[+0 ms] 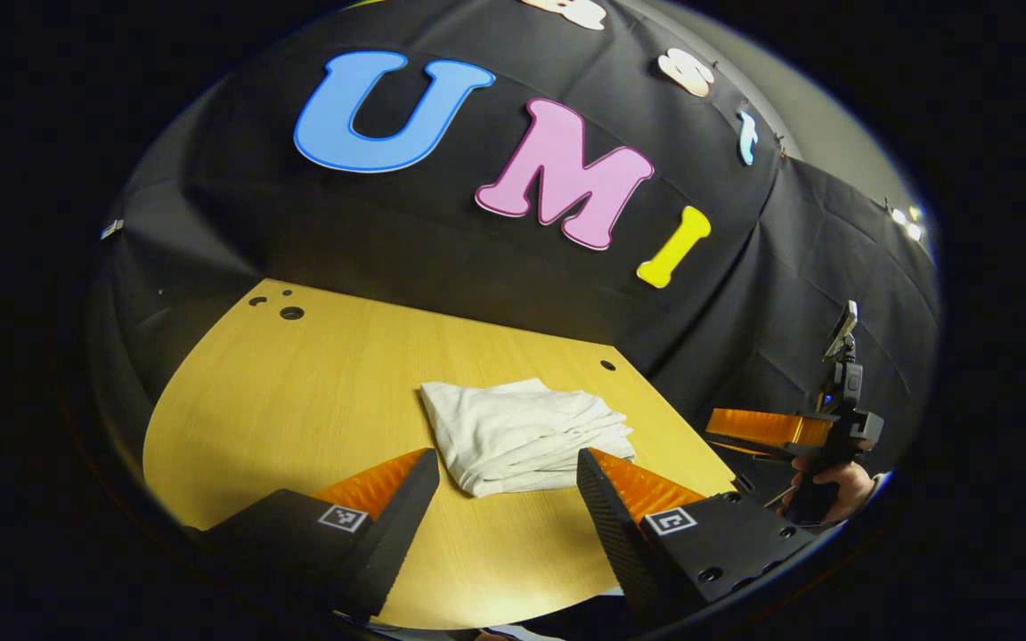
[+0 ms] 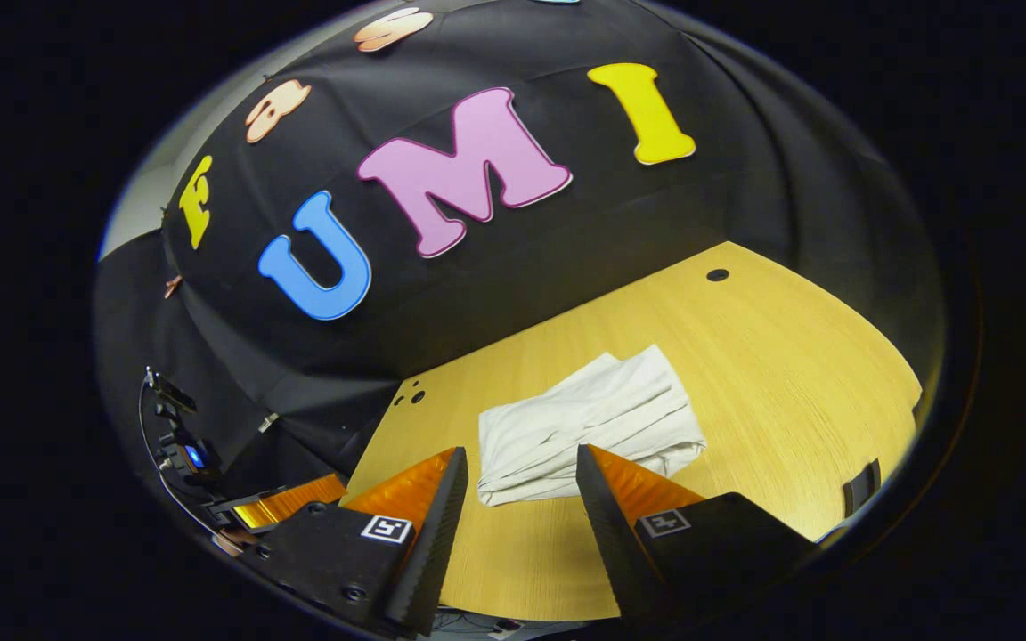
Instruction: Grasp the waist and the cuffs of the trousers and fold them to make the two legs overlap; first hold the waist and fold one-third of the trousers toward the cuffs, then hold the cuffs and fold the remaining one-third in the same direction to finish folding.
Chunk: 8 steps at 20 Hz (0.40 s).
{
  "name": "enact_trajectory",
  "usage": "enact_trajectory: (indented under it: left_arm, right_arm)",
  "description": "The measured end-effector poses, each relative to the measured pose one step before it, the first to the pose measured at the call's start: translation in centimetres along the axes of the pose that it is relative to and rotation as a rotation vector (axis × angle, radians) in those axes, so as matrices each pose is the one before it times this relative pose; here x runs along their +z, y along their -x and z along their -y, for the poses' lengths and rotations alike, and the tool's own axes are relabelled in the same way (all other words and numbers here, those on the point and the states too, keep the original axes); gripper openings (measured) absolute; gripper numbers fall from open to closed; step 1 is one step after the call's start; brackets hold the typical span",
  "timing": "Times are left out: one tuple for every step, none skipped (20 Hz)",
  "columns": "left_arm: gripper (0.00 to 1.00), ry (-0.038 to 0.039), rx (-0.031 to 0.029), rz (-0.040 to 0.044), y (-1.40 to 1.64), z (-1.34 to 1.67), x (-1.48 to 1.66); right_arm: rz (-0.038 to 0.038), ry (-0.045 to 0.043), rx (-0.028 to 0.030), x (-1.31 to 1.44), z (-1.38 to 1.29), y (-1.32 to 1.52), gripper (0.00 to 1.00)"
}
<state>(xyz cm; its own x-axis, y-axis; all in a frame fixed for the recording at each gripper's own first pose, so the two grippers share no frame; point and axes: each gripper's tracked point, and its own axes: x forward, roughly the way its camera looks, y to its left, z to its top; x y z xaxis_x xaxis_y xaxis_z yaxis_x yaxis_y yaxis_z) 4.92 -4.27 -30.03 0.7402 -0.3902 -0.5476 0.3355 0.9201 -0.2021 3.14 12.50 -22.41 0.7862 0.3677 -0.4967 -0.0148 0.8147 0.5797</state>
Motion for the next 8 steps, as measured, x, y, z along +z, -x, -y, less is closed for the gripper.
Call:
enact_trajectory:
  left_arm:
    - [0.97, 0.01011, 0.01314, 0.00581, 0.265, -0.521, 0.048]
    - [0.97, 0.01206, 0.00999, 0.00859, 0.395, -0.512, 0.044]
    - [0.97, 0.01202, 0.00367, 0.00605, 0.354, -0.346, 0.162]
    - [0.97, 0.00738, 0.00685, 0.00151, 0.226, -0.446, -0.065]
    - [0.97, 0.00178, 0.01064, -0.00170, 0.222, -0.403, -0.074]
    - [0.97, -0.00177, 0.00810, -0.00098, 0.045, -0.369, -0.041]
    - [0.97, -0.00386, 0.00648, 0.00278, 0.195, -0.160, 0.105]
    - [0.97, -0.00394, 0.00484, 0.00202, 0.004, -0.220, -0.033]
  right_arm:
    - [-0.00896, 0.02144, -0.00574, -0.038, -0.248, -0.185, 0.77]
    - [-0.00032, 0.02328, -0.00576, 0.119, -0.166, -0.175, 0.78]
    - [0.00884, 0.01982, -0.00643, 0.336, -0.221, -0.239, 0.79]
    - [0.00406, 0.01054, 0.00269, 0.242, -0.377, -0.324, 0.78]
    - [0.00104, 0.00442, 0.01031, 0.074, -0.443, -0.260, 0.78]
    - [0.00056, 0.00376, 0.00647, 0.084, -0.330, -0.164, 0.79]
    - [-0.00369, 0.00451, 0.00842, -0.085, -0.206, -0.119, 0.79]
    - [-0.00691, 0.00215, 0.01033, -0.161, -0.209, -0.020, 0.79]
